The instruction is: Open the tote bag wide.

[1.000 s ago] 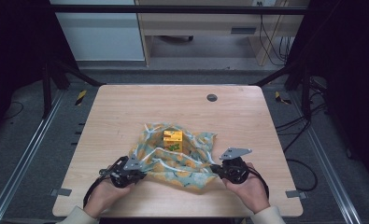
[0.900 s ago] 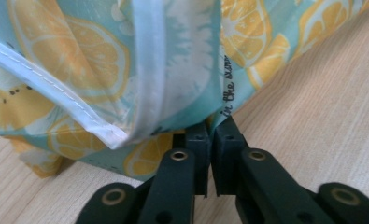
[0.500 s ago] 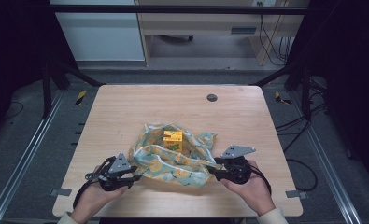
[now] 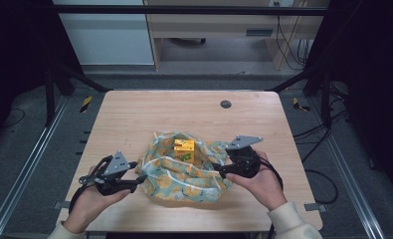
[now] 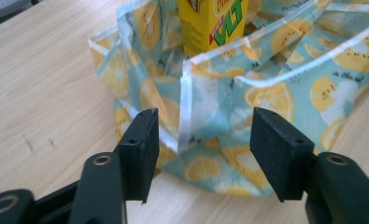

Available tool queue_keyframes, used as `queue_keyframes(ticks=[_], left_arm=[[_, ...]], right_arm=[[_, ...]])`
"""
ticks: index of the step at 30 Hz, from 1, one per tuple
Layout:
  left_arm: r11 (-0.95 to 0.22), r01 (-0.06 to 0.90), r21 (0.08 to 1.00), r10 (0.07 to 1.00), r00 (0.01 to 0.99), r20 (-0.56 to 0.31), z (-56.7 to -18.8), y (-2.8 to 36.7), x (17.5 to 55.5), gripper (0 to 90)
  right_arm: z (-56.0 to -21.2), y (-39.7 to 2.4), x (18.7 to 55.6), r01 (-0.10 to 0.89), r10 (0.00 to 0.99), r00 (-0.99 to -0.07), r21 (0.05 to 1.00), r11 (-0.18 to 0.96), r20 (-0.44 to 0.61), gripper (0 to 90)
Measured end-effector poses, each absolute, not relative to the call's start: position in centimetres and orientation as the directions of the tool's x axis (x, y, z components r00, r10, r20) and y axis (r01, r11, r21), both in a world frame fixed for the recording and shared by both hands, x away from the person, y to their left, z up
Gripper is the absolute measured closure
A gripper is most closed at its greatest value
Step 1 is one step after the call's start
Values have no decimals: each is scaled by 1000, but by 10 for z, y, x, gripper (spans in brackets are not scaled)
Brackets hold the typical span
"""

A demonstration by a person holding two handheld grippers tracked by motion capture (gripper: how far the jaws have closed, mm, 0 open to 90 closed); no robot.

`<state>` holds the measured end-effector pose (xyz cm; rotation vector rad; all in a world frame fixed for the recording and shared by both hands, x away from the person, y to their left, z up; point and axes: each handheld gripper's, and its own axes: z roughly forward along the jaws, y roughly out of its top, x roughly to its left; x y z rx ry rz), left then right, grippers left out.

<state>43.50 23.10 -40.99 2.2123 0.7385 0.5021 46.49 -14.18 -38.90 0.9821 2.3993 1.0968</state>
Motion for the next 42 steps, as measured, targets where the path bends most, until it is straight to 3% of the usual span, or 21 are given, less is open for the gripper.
queue_keyframes(ticks=[6, 12, 19, 24, 26, 27, 29, 37, 42], left_arm=[[-568, 350, 745, 628, 770, 117, -412, 219, 453, 362], [-588, 350, 729, 598, 795, 100, -422, 207, 457, 332], [-606, 351, 714, 585, 805, 101, -436, 202, 455, 481], [-616, 354, 704, 571, 816, 89, -440, 202, 456, 710], [-615, 356, 704, 571, 817, 85, -441, 202, 456, 773], [-613, 359, 703, 569, 818, 78, -442, 202, 456, 811], [-616, 355, 703, 563, 823, 78, -441, 202, 456, 850], [-604, 313, 732, 538, 838, 85, -417, 207, 443, 892], [-661, 321, 678, 497, 865, 75, -432, 203, 437, 895]], right_arm=[[-396, -123, 496, 479, 691, -723, 720, 502, -1, 285], [-412, -110, 513, 505, 689, -725, 674, 539, -8, 368], [-417, -108, 518, 515, 688, -726, 669, 536, 7, 462], [-421, -105, 522, 525, 692, -721, 654, 544, 3, 666], [-421, -106, 523, 525, 696, -718, 657, 541, 0, 714], [-421, -107, 526, 529, 700, -714, 663, 530, 10, 810], [-421, -107, 529, 530, 706, -708, 669, 520, 12, 859], [-395, -116, 548, 507, 733, -680, 728, 460, 11, 898], [-381, -124, 567, 509, 763, -647, 749, 423, 9, 900]])
